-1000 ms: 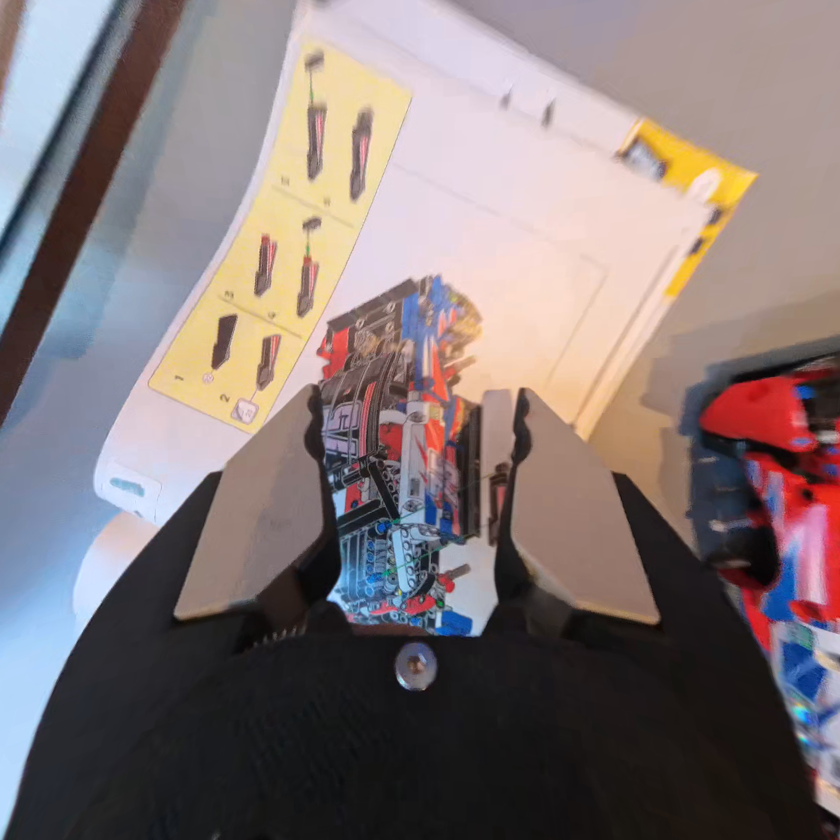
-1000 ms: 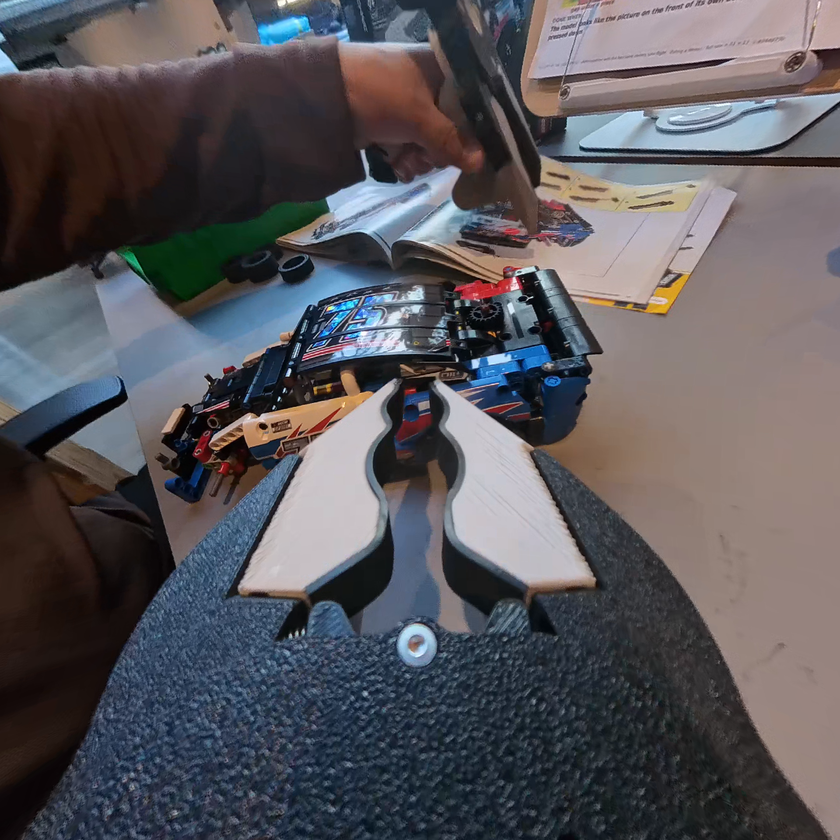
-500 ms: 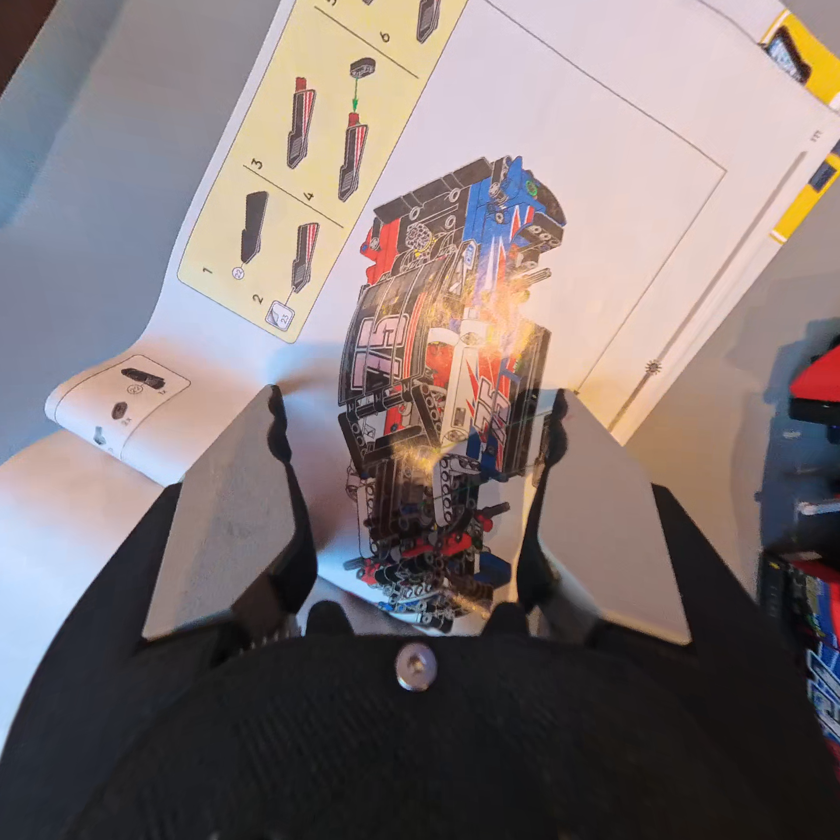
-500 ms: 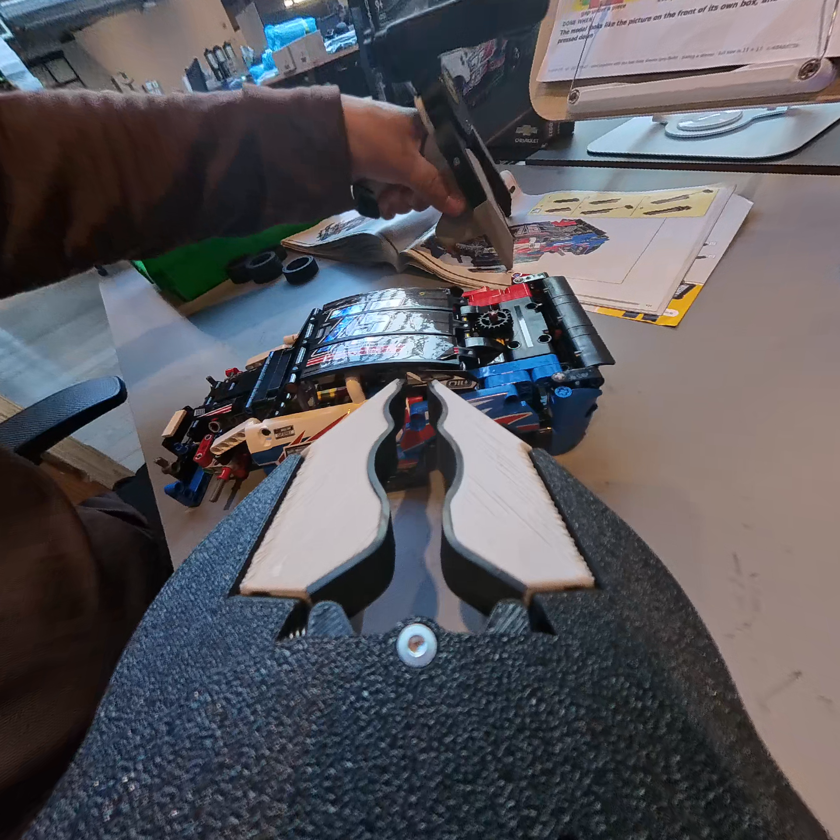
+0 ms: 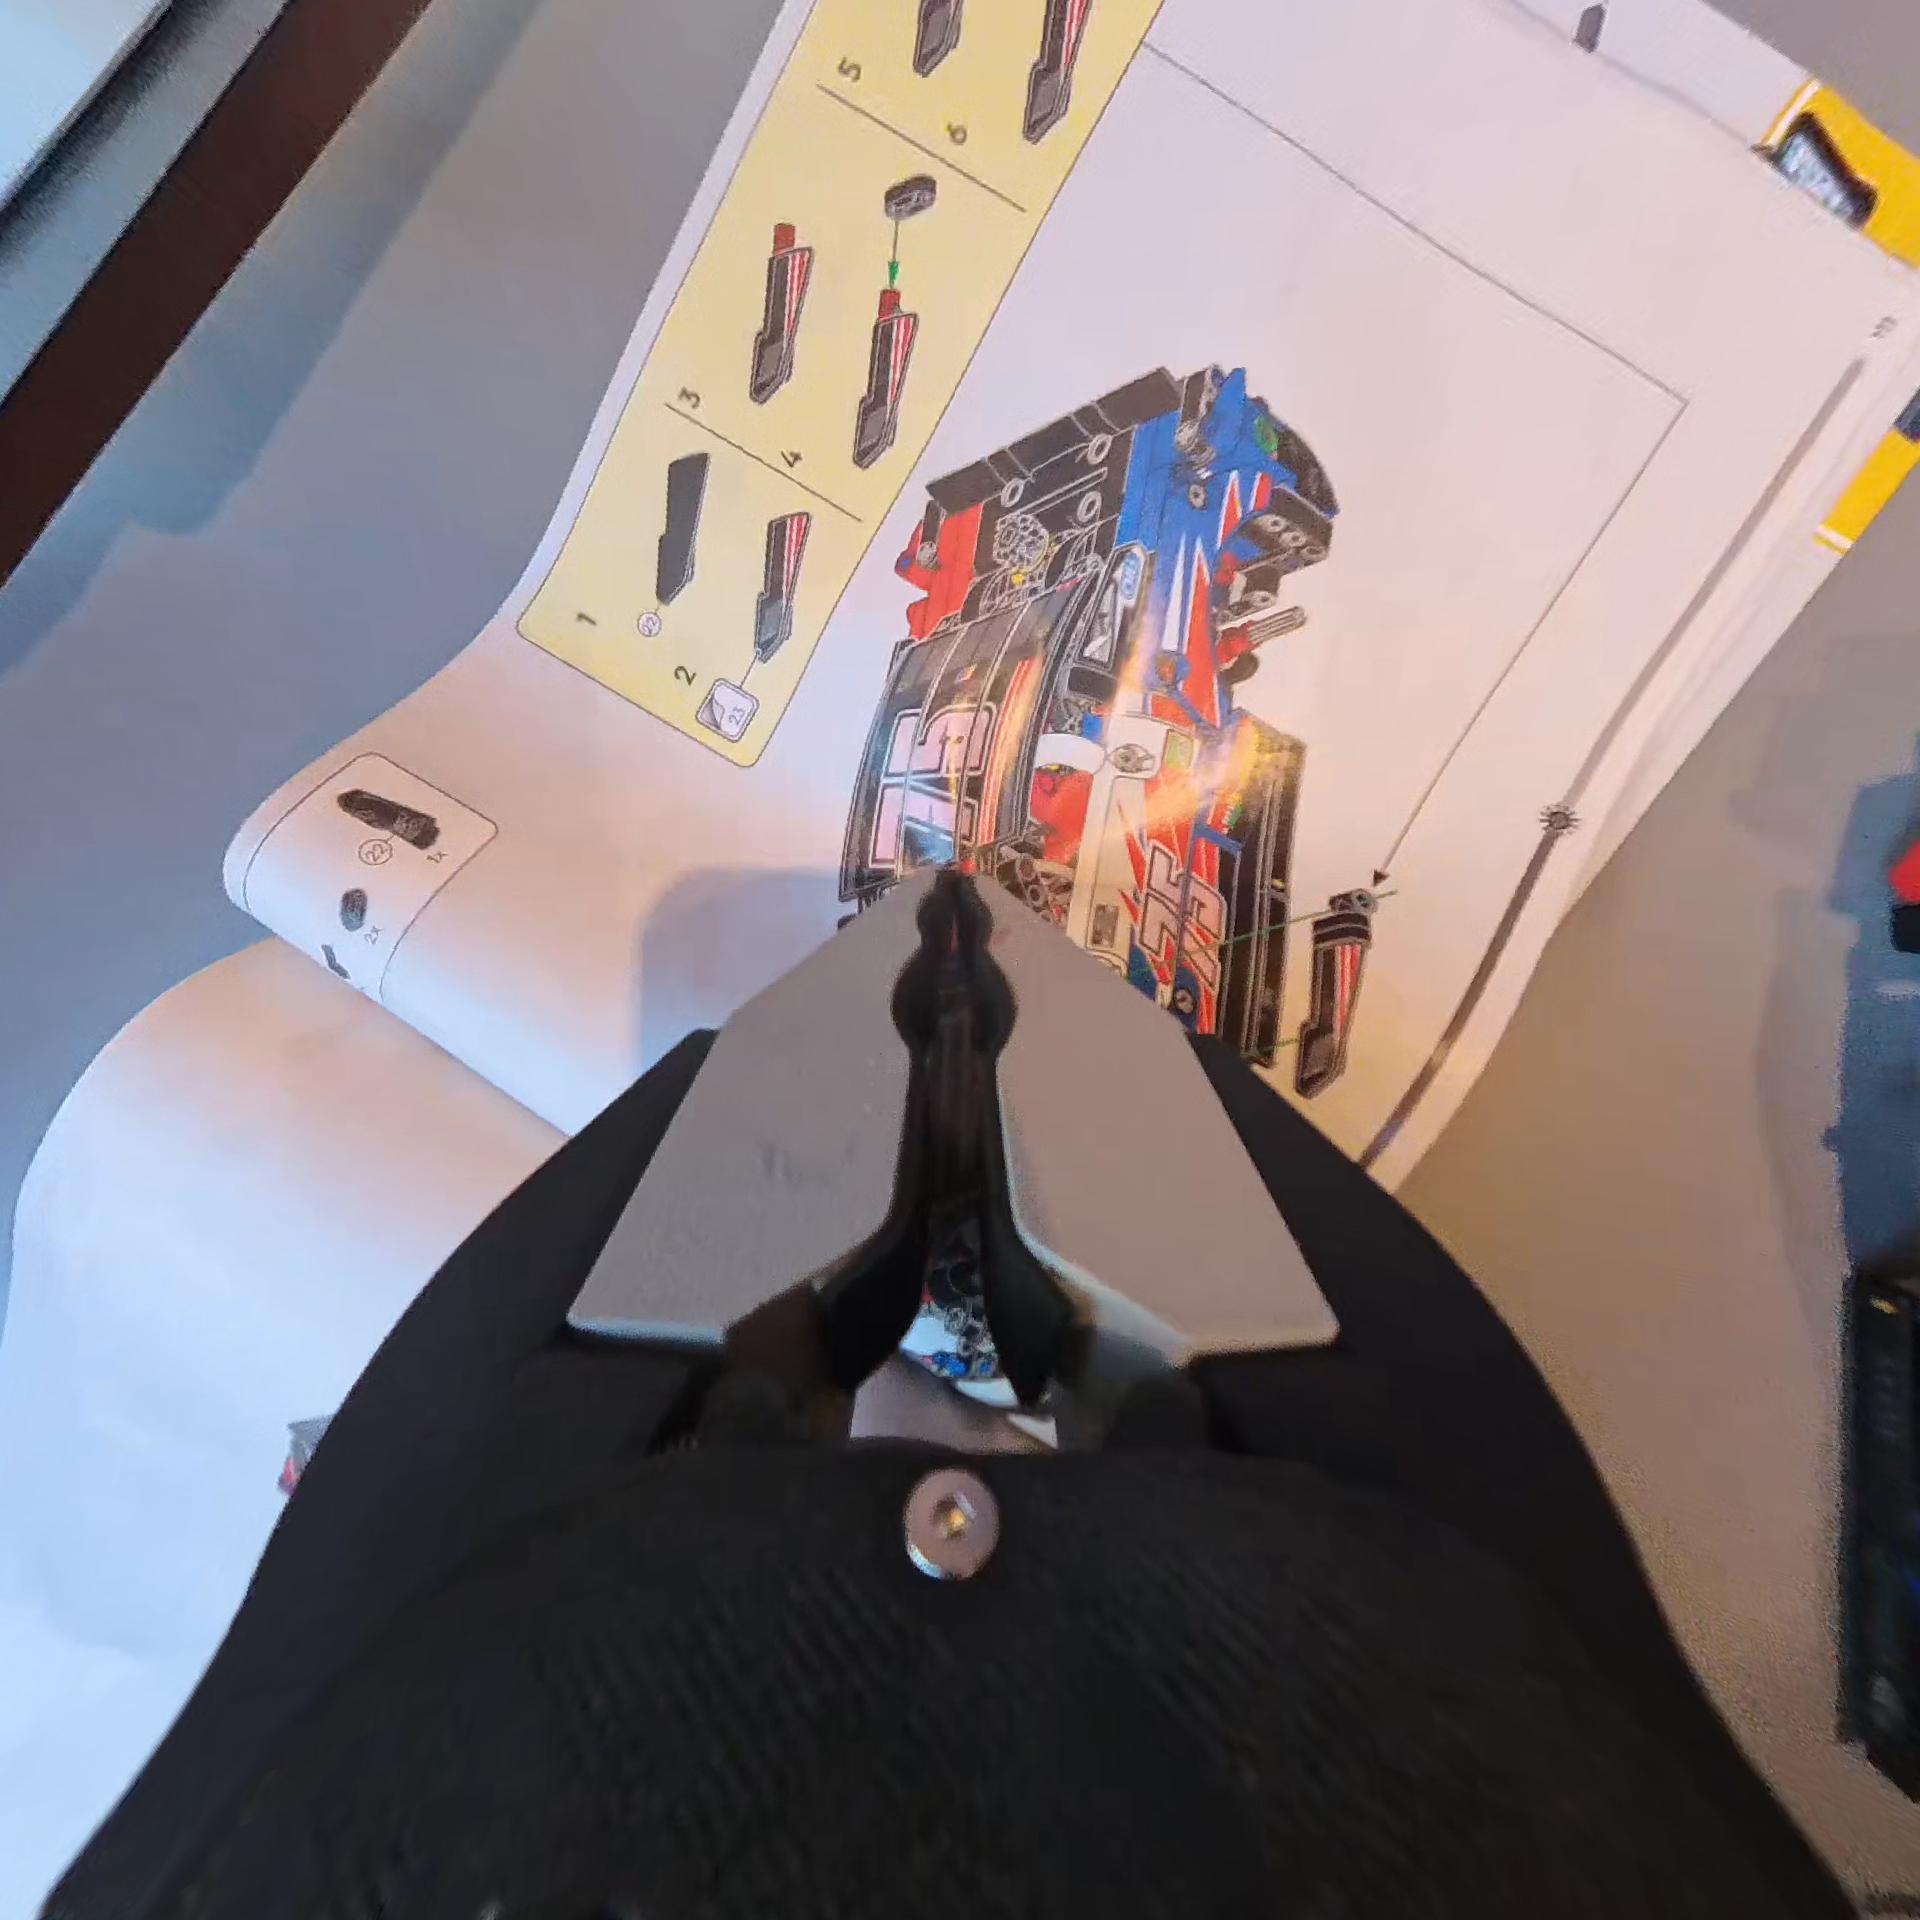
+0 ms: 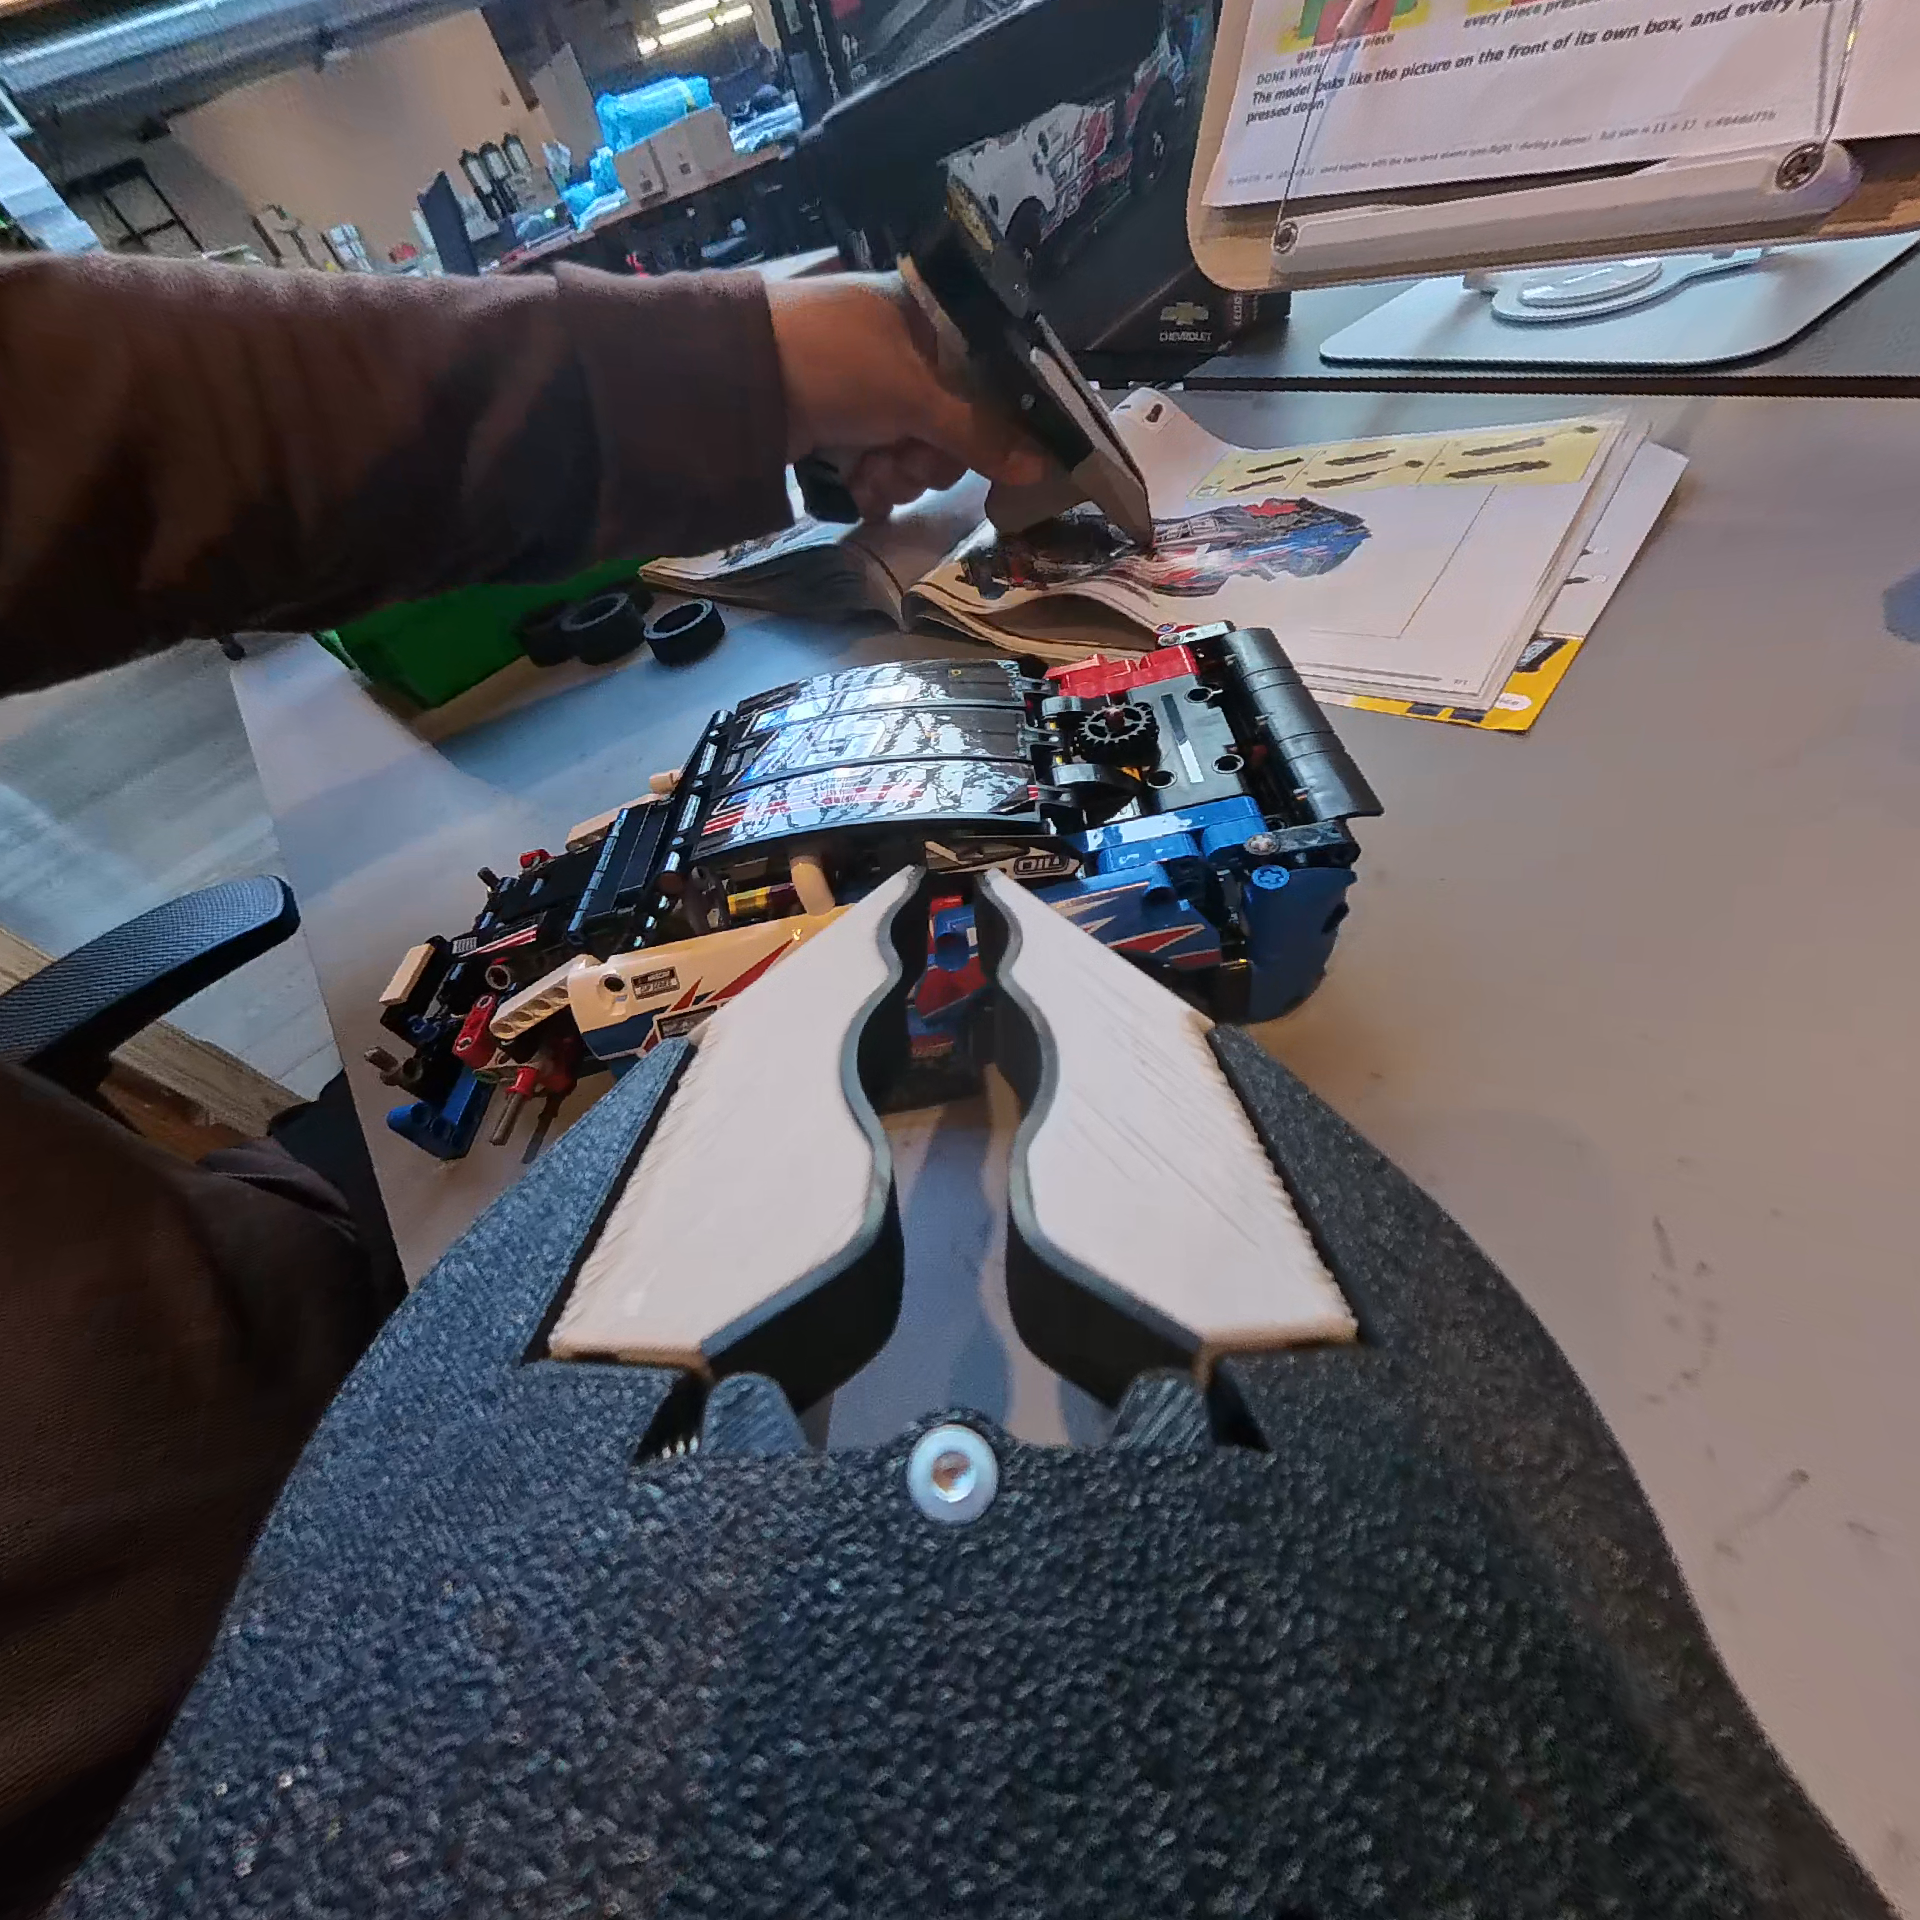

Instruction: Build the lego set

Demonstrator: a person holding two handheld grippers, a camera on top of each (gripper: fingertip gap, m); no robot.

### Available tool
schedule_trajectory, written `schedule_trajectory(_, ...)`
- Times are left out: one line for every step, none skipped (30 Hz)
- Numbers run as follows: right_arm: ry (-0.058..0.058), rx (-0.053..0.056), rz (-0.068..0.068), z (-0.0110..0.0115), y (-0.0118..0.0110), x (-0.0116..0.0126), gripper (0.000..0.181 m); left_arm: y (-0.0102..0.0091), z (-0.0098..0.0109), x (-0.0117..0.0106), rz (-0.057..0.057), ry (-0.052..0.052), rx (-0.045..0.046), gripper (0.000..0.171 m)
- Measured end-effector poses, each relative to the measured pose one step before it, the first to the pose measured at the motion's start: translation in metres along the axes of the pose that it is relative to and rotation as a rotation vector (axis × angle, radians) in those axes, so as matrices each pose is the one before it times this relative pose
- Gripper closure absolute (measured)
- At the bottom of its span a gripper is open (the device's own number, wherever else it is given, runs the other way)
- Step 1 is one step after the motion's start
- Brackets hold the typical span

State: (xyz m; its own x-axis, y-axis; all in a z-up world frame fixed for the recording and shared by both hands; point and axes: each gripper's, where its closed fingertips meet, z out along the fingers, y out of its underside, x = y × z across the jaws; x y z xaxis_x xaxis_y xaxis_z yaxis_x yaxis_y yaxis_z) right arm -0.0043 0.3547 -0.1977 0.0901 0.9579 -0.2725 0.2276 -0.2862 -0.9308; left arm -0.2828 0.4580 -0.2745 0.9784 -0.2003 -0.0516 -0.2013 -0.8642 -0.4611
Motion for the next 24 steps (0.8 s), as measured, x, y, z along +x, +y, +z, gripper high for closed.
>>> schedule_trajectory(0.0083, 0.0044, -0.0085, -0.00090, -0.00106, 0.00102, 0.173, -0.00006, -0.00011, -0.00001, 0.0091, -0.0093, 0.00593, 0.171)
schedule_trajectory(0.0216, 0.0051, -0.0223, -0.00159, -0.00216, 0.00329, 0.174, 0.00019, -0.00002, -0.00009, 0.0097, -0.0091, -0.00041, 0.171)
schedule_trajectory(0.0416, 0.0017, -0.0311, -0.00198, -0.00374, 0.00690, 0.174, -0.00003, 0.00001, 0.00000, 0.0070, -0.0067, -0.00304, 0.171)
schedule_trajectory(0.0432, -0.0019, -0.0346, -0.00124, -0.00631, 0.00809, 0.172, 0.00002, 0.00004, 0.00003, 0.0040, -0.0034, -0.00435, 0.171)
schedule_trajectory(0.0251, -0.0047, -0.0369, 0.00083, -0.00928, 0.00646, 0.169, -0.00002, 0.00001, 0.00006, 0.0014, 0.0009, -0.00188, 0.171)
schedule_trajectory(0.0060, -0.0105, -0.0384, 0.00351, -0.01149, 0.00447, 0.168, 0.00006, -0.00006, 0.00005, -0.0027, 0.0057, 0.00209, 0.171)
schedule_trajectory(-0.0075, -0.0227, -0.0397, 0.00723, -0.01206, 0.00303, 0.166, 0.00000, -0.00010, -0.00002, -0.0056, 0.0082, 0.00518, 0.171)
schedule_trajectory(-0.0068, -0.0423, -0.0371, 0.01151, -0.01111, 0.00370, 0.159, -0.00006, 0.00002, 0.00001, -0.0070, 0.0081, 0.00721, 0.171)
schedule_trajectory(-0.0105, -0.0575, -0.0393, 0.01523, -0.01040, 0.00296, 0.150, 0.00000, 0.00004, 0.00008, -0.0039, 0.0063, 0.00751, 0.171)
schedule_trajectory(-0.0227, -0.0651, -0.0529, 0.01795, -0.00975, 0.00007, 0.148, -0.00002, -0.00010, 0.00001, -0.0020, 0.0040, 0.00664, 0.171)
schedule_trajectory(-0.0214, -0.0717, -0.0619, 0.02029, -0.00815, -0.00042, 0.147, -0.00001, -0.00002, -0.00006, 0.0019, 0.0015, 0.00479, 0.171)
schedule_trajectory(-0.0176, -0.0831, -0.0593, 0.02243, -0.00543, -0.00028, 0.141, 0.00010, 0.00002, 0.00008, 0.0048, 0.0008, 0.00234, 0.171)
schedule_trajectory(-0.0296, -0.0951, -0.0522, 0.02371, -0.00247, -0.00244, 0.134, -0.00002, 0.00001, 0.00004, 0.0033, 0.0019, 0.00015, 0.171)
schedule_trajectory(-0.0331, -0.0941, -0.0534, 0.02332, -0.00129, -0.00379, 0.131, -0.00005, -0.00008, 0.00003, 0.0008, 0.0033, 0.00122, 0.171)
schedule_trajectory(-0.0133, -0.0854, -0.0614, 0.02195, -0.00052, -0.00192, 0.128, -0.00006, 0.00005, 0.00001, -0.0004, 0.0044, 0.00275, 0.171)
schedule_trajectory(0.0072, -0.0799, -0.0706, 0.01973, 0.00062, 0.00018, 0.124, 0.00003, -0.00002, 0.00003, -0.0019, 0.0047, 0.00422, 0.171)
schedule_trajectory(0.0263, -0.0724, -0.0698, 0.01641, 0.00138, 0.00260, 0.126, -0.00005, -0.00010, 0.00002, -0.0023, 0.0050, 0.00513, 0.171)
schedule_trajectory(0.0290, -0.0511, -0.0589, 0.01225, 0.00030, 0.00268, 0.128, 0.00001, -0.00003, 0.00004, -0.0013, 0.0043, 0.00478, 0.171)
schedule_trajectory(0.0136, -0.0226, -0.0431, 0.00824, -0.00161, 0.00038, 0.130, -0.00004, 0.00000, -0.00008, 0.0000, 0.0037, 0.00376, 0.171)
schedule_trajectory(0.0063, -0.0006, -0.0245, 0.00508, -0.00272, -0.00030, 0.132, 0.00003, -0.00003, 0.00003, -0.0019, 0.0043, 0.00282, 0.171)
schedule_trajectory(0.0053, 0.0086, -0.0087, 0.00306, -0.00263, 0.00035, 0.133, -0.00005, 0.00001, 0.00000, -0.0018, 0.0041, 0.00336, 0.171)
schedule_trajectory(0.0007, 0.0098, 0.0009, 0.00194, -0.00206, 0.00023, 0.134, -0.00010, 0.00001, 0.00003, -0.0006, 0.0032, 0.00458, 0.171)
schedule_trajectory(-0.0064, 0.0066, 0.0030, 0.00155, -0.00147, -0.00070, 0.135, 0.00001, 0.00002, 0.00005, 0.0016, 0.0024, 0.00622, 0.171)
schedule_trajectory(-0.0049, -0.0008, -0.0018, 0.00162, -0.00044, -0.00064, 0.137, -0.00019, 0.00001, 0.00008, -0.0003, 0.0019, 0.00664, 0.171)
